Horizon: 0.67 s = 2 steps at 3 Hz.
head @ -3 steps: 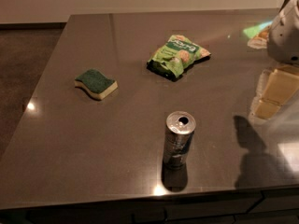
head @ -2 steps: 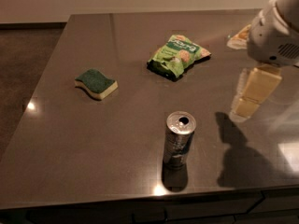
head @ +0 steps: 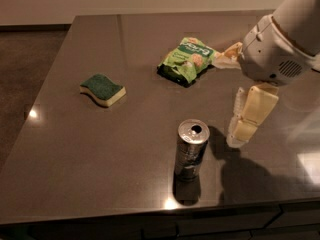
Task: Move redbull can near sponge
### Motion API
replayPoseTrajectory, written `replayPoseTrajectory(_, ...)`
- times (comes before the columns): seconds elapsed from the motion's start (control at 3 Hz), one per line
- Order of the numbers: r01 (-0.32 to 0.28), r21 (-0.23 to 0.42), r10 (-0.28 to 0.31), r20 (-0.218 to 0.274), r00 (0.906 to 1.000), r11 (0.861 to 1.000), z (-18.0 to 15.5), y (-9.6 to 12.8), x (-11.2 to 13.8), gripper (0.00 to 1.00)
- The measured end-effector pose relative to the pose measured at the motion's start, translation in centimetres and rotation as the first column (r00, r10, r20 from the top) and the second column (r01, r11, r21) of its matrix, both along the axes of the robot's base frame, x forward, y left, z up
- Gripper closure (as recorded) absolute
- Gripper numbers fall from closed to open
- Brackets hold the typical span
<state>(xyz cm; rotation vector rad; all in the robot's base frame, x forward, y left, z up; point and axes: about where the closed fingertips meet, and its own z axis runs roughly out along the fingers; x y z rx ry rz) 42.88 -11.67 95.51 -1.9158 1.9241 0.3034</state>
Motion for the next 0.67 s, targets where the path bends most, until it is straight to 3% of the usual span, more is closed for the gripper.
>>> replayPoseTrajectory(0.67, -0.121, 0.061, 0.123, -0.020, 0.9922, 0.991, -2.1, 3.5, -2.4, 0.00)
